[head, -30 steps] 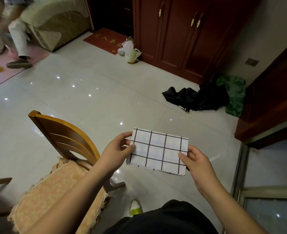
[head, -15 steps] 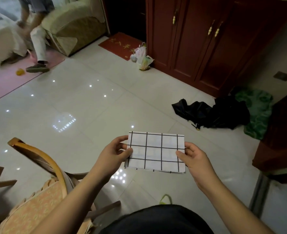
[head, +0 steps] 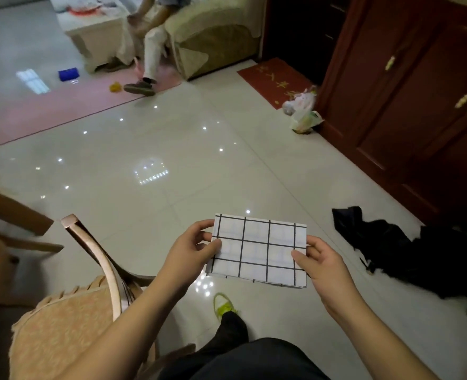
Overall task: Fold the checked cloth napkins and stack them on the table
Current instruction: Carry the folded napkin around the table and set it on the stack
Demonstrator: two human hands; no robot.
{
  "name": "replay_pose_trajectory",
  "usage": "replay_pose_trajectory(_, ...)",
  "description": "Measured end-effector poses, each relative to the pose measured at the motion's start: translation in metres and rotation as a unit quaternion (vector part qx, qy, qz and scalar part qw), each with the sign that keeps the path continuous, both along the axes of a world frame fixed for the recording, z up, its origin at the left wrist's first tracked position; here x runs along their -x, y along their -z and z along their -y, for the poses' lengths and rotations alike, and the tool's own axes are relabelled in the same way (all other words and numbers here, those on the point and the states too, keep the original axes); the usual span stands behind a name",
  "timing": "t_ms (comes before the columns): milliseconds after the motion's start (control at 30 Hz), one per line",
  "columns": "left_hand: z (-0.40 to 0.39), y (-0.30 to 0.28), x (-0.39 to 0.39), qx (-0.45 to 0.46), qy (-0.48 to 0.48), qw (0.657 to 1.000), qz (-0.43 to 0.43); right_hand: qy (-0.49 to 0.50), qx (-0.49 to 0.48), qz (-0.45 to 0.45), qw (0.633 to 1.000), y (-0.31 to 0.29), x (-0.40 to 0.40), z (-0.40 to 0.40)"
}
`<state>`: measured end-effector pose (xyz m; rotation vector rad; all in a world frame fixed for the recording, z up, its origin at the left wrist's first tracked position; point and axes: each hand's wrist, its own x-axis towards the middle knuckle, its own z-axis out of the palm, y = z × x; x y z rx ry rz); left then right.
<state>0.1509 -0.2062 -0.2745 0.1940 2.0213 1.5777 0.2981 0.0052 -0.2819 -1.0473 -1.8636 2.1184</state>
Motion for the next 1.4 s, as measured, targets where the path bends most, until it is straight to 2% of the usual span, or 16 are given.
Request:
replay_pose_trajectory(433,0.060,-0.002,0.140,-0.051,-0.162,0.985,0.028,-0.167,-0.026,-0.001,0.986,-0.025,0.224,0.023)
replay_pose_trajectory(800,0.080,0.024,0.229,-0.020,-0.286,0.956,0.056,-0.300,-0.025,0.017,0.953,0.002,0.382,0.033)
replay_pose_trajectory(1133,0.064,0.008,0.343,0.031,-0.382,0.922,0.054,-0.429,0.008,0.032,0.903,0.006,0.555,0.024)
replay_pose_trajectory(1400,0.087,-0.008,0.377,0.040,-0.456,0.888,0.054,-0.521,0.015,0.025,0.853,0.003,0.640,0.063)
